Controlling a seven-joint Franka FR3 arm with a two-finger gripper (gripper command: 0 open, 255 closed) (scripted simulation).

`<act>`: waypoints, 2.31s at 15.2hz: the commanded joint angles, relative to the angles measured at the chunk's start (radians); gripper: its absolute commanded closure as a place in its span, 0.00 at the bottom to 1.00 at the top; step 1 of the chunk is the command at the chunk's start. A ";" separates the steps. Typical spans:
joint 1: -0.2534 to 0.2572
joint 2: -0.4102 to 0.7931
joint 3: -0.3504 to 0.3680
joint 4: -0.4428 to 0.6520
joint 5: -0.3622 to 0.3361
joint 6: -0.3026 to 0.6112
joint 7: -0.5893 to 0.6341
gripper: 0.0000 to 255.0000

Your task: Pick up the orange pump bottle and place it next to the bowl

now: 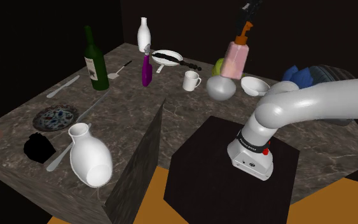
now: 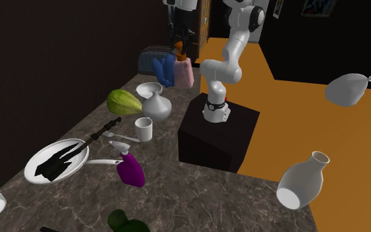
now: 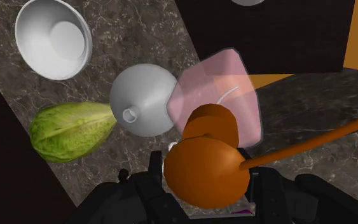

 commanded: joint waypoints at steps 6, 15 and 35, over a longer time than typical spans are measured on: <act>-0.035 -0.149 -0.091 0.009 -0.090 -0.128 -0.136 1.00; -0.070 -0.271 -0.208 0.105 -0.236 -0.289 -0.333 1.00; -0.109 -0.485 -0.296 -0.176 -0.331 -0.208 -0.341 1.00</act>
